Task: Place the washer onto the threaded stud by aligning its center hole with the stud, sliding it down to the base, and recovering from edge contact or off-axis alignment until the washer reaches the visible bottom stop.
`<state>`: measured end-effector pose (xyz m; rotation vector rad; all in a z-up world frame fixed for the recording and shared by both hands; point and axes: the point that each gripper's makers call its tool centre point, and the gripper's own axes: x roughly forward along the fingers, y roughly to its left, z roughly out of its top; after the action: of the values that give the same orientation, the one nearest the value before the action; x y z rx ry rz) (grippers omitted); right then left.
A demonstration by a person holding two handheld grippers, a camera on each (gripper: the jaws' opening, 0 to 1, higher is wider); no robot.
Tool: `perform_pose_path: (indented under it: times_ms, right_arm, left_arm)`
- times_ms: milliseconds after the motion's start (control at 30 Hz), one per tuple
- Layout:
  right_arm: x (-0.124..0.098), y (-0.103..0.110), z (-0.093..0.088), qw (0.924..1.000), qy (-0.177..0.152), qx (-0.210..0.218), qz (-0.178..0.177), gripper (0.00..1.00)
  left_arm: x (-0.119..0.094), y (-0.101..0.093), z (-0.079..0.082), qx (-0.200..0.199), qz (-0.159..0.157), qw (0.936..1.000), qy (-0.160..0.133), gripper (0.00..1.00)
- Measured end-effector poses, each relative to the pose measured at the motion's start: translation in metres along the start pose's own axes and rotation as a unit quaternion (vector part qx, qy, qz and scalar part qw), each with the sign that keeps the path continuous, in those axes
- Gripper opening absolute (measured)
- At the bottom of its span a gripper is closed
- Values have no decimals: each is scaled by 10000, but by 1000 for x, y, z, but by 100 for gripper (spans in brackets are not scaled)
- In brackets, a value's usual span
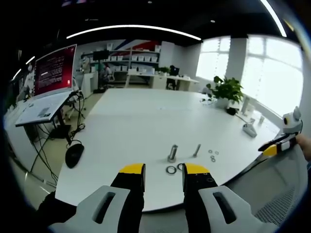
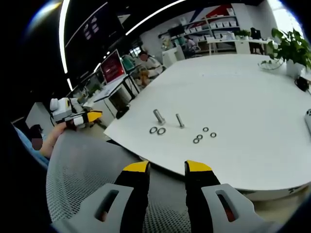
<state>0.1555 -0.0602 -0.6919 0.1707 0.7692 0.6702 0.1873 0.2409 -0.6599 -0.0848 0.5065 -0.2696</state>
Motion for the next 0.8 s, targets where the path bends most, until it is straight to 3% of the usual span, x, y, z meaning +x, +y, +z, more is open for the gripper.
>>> perform_pose_path:
  times_ms: [800]
  right_arm:
    - [0, 0, 0, 10000, 14, 20, 0, 31]
  left_arm:
    - [0, 1, 2, 37, 23, 10000, -49, 30]
